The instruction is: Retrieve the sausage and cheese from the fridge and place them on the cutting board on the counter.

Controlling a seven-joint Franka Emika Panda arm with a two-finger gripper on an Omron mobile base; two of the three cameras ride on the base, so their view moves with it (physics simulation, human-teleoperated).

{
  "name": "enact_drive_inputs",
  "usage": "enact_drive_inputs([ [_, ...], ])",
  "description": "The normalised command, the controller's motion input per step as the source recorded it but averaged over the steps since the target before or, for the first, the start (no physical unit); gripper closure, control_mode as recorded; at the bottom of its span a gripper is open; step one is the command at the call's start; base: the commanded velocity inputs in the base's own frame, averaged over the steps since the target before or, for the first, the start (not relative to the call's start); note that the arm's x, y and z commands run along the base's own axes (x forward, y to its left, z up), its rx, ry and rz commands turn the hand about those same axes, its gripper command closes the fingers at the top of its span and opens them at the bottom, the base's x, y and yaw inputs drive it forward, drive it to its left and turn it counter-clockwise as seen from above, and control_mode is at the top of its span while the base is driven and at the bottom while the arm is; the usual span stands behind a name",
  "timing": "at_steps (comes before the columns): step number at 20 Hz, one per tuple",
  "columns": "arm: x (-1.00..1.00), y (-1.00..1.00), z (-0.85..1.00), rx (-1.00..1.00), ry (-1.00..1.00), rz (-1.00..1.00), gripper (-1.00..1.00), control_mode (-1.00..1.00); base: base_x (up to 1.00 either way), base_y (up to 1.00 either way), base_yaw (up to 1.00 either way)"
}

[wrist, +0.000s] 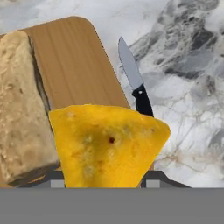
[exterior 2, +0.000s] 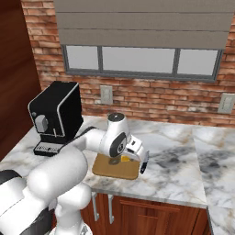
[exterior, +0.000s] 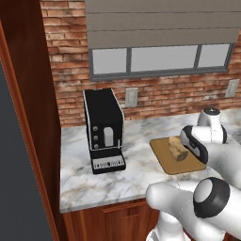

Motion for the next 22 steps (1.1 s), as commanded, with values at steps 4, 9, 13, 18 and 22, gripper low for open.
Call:
enact_drive_inputs([
  [4, 0.08, 0.00, -0.25, 0.00, 0.00, 0.00, 1.00, -1.00, 0.00, 0.00, 0.00],
  [9, 0.03, 0.00, -0.27, 0.00, 0.00, 0.00, 1.00, -1.00, 0.00, 0.00, 0.00],
  [13, 0.00, 0.03, -0.23, 0.00, 0.00, -0.01, -1.00, -1.00, 0.00, 0.00, 0.00],
  [18, -0.07, 0.19, 0.00, 0.00, 0.00, -0.09, -1.00, -1.00, 0.00, 0.00, 0.00],
  [22, -0.01, 0.18, 0.17, 0.00, 0.00, -0.12, -1.00, -1.00, 0.00, 0.00, 0.00],
])
